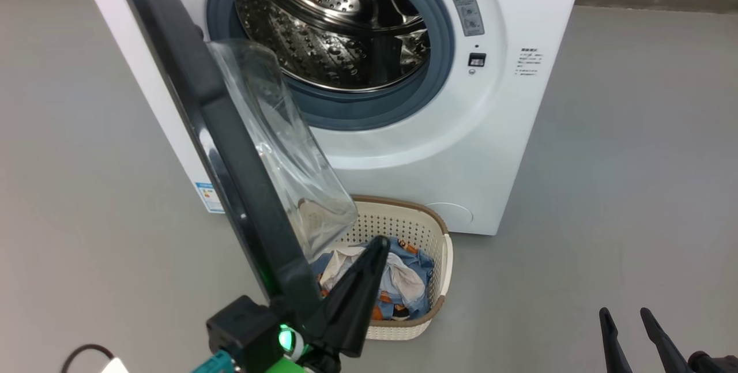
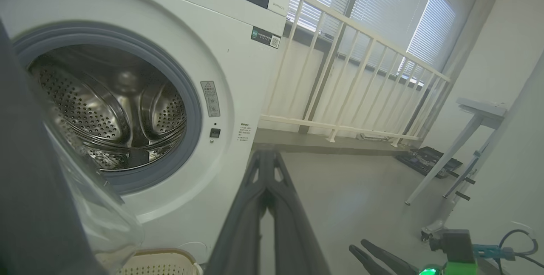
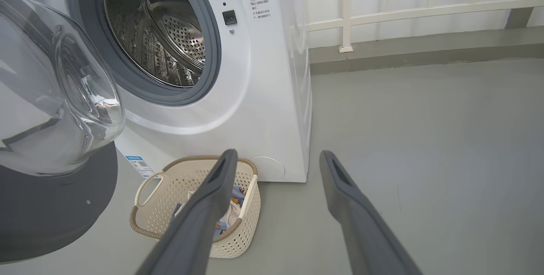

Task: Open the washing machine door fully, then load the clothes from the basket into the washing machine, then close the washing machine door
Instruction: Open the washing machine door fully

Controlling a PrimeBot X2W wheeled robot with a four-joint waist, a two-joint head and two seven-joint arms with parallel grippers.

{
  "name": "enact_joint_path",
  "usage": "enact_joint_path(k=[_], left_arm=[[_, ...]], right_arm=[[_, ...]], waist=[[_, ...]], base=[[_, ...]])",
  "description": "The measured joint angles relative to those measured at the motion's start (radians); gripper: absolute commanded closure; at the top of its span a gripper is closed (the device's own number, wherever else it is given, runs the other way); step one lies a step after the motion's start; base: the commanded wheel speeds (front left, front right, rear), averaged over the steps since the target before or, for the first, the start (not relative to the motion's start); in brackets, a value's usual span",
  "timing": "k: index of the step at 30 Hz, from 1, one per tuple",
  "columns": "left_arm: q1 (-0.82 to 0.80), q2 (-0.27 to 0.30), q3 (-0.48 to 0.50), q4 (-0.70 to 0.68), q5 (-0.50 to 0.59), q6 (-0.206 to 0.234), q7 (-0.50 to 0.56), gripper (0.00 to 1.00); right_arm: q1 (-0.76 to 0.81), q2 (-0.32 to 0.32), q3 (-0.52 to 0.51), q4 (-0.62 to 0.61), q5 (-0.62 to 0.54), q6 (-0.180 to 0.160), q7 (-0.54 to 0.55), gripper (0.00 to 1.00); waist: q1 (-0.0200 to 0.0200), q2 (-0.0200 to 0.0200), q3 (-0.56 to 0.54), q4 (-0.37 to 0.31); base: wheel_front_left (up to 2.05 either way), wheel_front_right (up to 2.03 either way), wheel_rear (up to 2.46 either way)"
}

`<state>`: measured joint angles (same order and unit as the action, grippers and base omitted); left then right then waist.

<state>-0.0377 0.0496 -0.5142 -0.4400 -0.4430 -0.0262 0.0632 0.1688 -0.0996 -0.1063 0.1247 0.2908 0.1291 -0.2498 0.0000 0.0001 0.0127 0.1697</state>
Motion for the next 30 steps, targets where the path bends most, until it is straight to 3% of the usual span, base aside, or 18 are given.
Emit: enact_joint_path(k=[10, 30], left_arm=[[0.032, 0.0, -0.054, 0.073, -0.028, 0.032, 0.036, 1.0], [0.033, 0.0, -0.035, 0.145, -0.021, 0.119, 0.002, 1.0]], right_arm=[[-0.002, -0.001, -0.004, 0.0, 0.001, 0.0, 0.0, 0.0], [-0.011, -0.016, -0.003, 0.002, 0.001, 0.0, 0.0, 0.0]], waist=[[0.0, 0.0, 0.03, 0.049], [0.0, -0.0001, 0.065, 0.13]], base=[[0.0, 0.0, 0.0], [0.0, 0.0, 0.0]])
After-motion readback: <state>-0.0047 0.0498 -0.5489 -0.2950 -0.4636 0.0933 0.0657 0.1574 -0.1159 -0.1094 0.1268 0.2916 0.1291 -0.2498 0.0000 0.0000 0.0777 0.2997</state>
